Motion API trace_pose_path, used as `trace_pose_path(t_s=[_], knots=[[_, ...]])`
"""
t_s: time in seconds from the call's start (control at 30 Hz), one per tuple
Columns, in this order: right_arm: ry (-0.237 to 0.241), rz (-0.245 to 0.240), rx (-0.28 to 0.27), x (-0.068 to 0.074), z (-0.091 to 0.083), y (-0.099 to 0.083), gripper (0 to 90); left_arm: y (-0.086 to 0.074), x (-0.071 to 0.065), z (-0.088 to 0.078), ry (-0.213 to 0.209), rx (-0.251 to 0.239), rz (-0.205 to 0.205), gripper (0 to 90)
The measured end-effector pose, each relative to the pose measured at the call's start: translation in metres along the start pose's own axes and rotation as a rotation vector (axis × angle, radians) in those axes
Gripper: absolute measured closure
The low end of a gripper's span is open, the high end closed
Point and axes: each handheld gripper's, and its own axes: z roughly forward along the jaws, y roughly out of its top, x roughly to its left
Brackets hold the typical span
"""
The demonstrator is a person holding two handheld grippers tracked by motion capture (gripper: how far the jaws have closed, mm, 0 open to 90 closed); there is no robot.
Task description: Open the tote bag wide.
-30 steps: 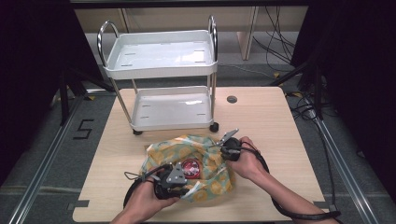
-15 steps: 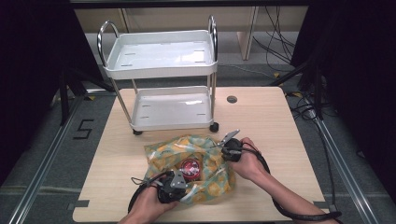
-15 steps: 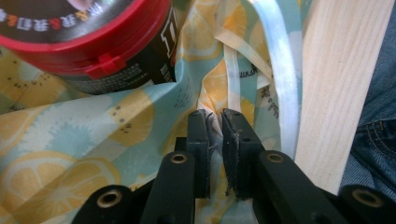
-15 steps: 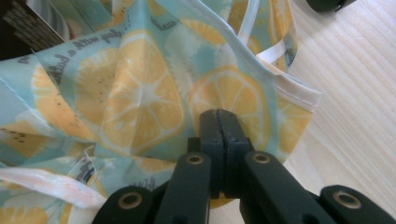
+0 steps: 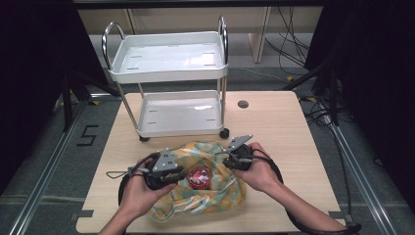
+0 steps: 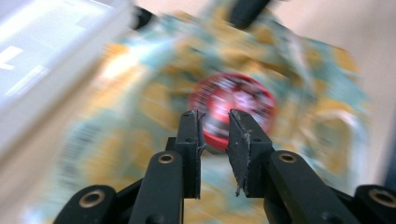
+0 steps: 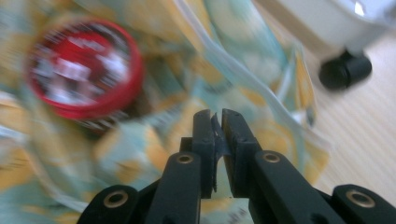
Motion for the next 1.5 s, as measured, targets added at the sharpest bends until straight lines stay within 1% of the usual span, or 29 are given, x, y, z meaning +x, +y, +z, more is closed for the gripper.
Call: trace_pose_path(t_s=[0.03, 0.07, 0.1, 0.17, 0.2, 0.27, 0.3, 0.33, 0.37, 0.4, 0.47, 0.53, 0.57, 0.6, 0.67, 0.8, 0.9, 0.93, 1.03, 1.1, 1.13, 1.2, 1.23, 1.27, 1.3, 1.37, 1.4, 1.47, 1.5], knots=[[0.013, 0.022, 0.002, 0.005, -0.005, 0.003, 85.0, 0.002, 0.006, 0.002, 0.014, -0.005, 0.010, 73.6], [0.016, 0.007, -0.017, 0.009, -0.008, 0.004, 85.6, 0.005, 0.013, 0.005, 0.015, -0.014, 0.010, 73.7], [0.028, -0.038, -0.039, 0.011, -0.011, 0.004, 86.3, 0.006, 0.016, 0.009, 0.025, -0.014, -0.007, 74.6], [0.056, -0.069, -0.036, 0.018, -0.018, 0.003, 87.5, 0.010, 0.025, 0.017, 0.025, 0.002, -0.019, 74.9], [0.080, -0.062, -0.010, 0.022, -0.021, 0.001, 87.7, 0.010, 0.029, 0.022, 0.028, -0.002, -0.044, 75.5], [0.107, -0.065, 0.013, 0.028, -0.020, -0.007, 88.1, 0.011, 0.040, 0.030, 0.037, 0.025, -0.029, 77.0], [0.120, -0.064, 0.028, 0.030, -0.020, -0.010, 88.4, 0.010, 0.041, 0.034, 0.037, 0.030, -0.064, 77.8], [0.133, -0.089, 0.050, 0.031, -0.019, -0.013, 88.6, 0.009, 0.043, 0.038, 0.028, 0.045, -0.077, 78.1], [0.142, -0.086, 0.054, 0.034, -0.017, -0.017, 88.8, 0.007, 0.044, 0.042, 0.021, 0.057, -0.105, 78.1], [0.138, -0.086, 0.066, 0.035, -0.017, -0.020, 89.0, 0.007, 0.045, 0.046, 0.021, 0.067, -0.109, 78.4], [0.158, -0.085, 0.103, 0.037, -0.015, -0.028, 89.2, 0.004, 0.050, 0.052, 0.019, 0.081, -0.137, 79.2], [0.162, -0.084, 0.125, 0.037, -0.012, -0.034, 89.3, 0.001, 0.055, 0.057, 0.001, 0.081, -0.188, 80.5], [0.159, -0.079, 0.135, 0.037, -0.011, -0.037, 89.3, 0.000, 0.058, 0.059, -0.007, 0.087, -0.200, 80.6], [0.162, -0.073, 0.143, 0.036, -0.010, -0.041, 89.4, -0.002, 0.061, 0.061, -0.001, 0.107, -0.195, 80.8], [0.163, -0.060, 0.156, 0.034, -0.007, -0.047, 89.5, -0.005, 0.065, 0.065, -0.024, 0.128, -0.223, 81.1], [0.165, -0.047, 0.174, 0.031, -0.001, -0.056, 89.6, -0.013, 0.072, 0.076, -0.035, 0.137, -0.277, 82.1], [0.167, -0.042, 0.179, 0.030, 0.002, -0.059, 89.6, -0.017, 0.075, 0.083, -0.040, 0.161, -0.298, 82.3], [0.167, -0.037, 0.180, 0.030, 0.003, -0.060, 89.6, -0.018, 0.077, 0.084, -0.044, 0.182, -0.291, 82.3], [0.165, -0.037, 0.180, 0.029, 0.002, -0.059, 89.4, -0.020, 0.077, 0.087, -0.044, 0.174, -0.302, 81.9], [0.166, -0.035, 0.179, 0.029, 0.002, -0.059, 89.1, -0.020, 0.077, 0.087, -0.043, 0.175, -0.293, 81.1], [0.168, -0.032, 0.177, 0.029, 0.001, -0.059, 88.9, -0.020, 0.077, 0.087, -0.035, 0.173, -0.282, 80.1], [0.171, -0.033, 0.166, 0.029, -0.001, -0.059, 87.5, -0.018, 0.073, 0.084, -0.048, 0.160, -0.279, 76.1], [0.167, -0.034, 0.158, 0.030, -0.003, -0.057, 86.8, -0.016, 0.070, 0.080, -0.048, 0.143, -0.261, 73.5], [0.172, -0.024, 0.139, 0.030, -0.006, -0.056, 86.3, -0.015, 0.069, 0.078, -0.037, 0.137, -0.248, 71.3], [0.167, -0.024, 0.129, 0.030, -0.008, -0.055, 85.6, -0.014, 0.070, 0.074, -0.033, 0.128, -0.222, 70.2], [0.155, -0.034, 0.095, 0.030, -0.013, -0.051, 83.6, -0.010, 0.067, 0.065, -0.031, 0.105, -0.223, 66.7], [0.154, 0.000, 0.074, 0.032, -0.015, -0.050, 82.3, -0.010, 0.066, 0.062, -0.032, 0.089, -0.221, 66.4], [0.147, -0.009, 0.051, 0.031, -0.018, -0.047, 79.7, -0.008, 0.061, 0.054, -0.027, 0.061, -0.224, 64.7], [0.135, -0.007, 0.020, 0.030, -0.019, -0.046, 78.1, -0.008, 0.059, 0.051, -0.026, 0.055, -0.232, 62.9]])
